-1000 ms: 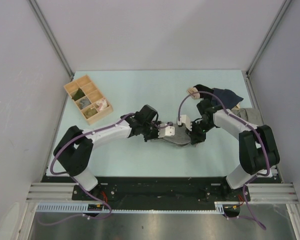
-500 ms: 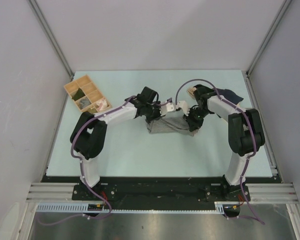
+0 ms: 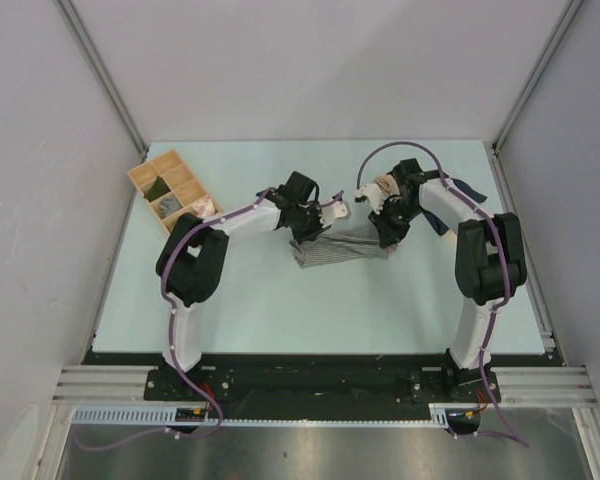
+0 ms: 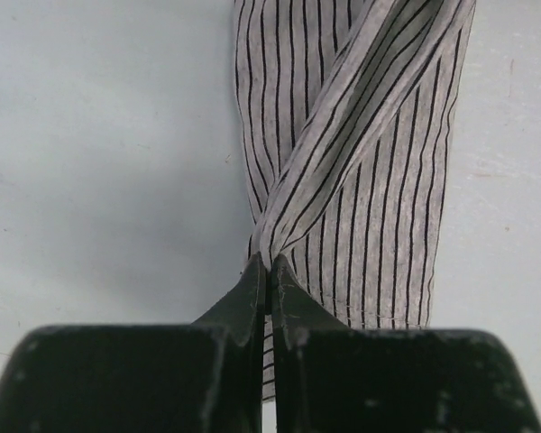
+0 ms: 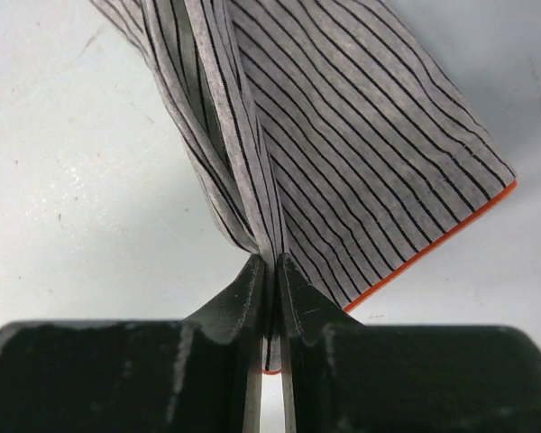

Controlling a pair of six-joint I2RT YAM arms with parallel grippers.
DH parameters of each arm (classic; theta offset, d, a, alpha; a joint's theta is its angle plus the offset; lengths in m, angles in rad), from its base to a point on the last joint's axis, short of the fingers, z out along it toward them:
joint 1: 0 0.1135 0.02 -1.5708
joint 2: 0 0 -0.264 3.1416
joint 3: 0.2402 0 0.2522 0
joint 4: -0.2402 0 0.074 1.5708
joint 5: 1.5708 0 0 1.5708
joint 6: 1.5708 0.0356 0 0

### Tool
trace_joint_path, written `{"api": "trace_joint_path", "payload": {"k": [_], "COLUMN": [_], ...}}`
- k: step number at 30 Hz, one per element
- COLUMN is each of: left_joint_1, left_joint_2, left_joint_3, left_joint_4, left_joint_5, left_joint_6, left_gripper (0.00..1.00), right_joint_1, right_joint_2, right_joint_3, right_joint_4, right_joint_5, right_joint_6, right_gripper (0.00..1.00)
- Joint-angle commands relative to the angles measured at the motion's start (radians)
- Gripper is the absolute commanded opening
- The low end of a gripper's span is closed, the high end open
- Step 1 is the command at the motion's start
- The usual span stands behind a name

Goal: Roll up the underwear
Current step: Fold the underwear at the center of the board.

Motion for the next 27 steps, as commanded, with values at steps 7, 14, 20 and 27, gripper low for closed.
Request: {"api": "trace_joint_path", "payload": {"k": [7,14,20,27], "left_joint_1": [0.027,0.029,0.029,0.025], "left_joint_2": [0.036,0.027,-0.046,-0.077], "left_joint_3": [0.02,0.007,-0.057,-0.103], "left_joint_4": [-0.108,-0.115,-0.099,-0.103], "left_joint_5": [-0.026,-0.041,-0.003,0.022], "left_joint_6": [-0.042,-0.045,-0.025,-0.015], "left_gripper": [0.0,0.0,0.0,0.0], "right_joint_1": [0.002,0.005,0.037,0.059], "right_joint_2": [0.132,0.17,0.065,0.046], "right_joint_3": [0.233,0.329,0.129,0.022], "right_joint_4": [-0.091,-0.268,-0.333,-0.31], "right_joint_5": [0.022,-0.085,-0.128,-0.173], "right_joint_6": [0.081,-0.064,-0.136,-0.065], "right_gripper": [0.16,0.15,0.13,0.13]}}
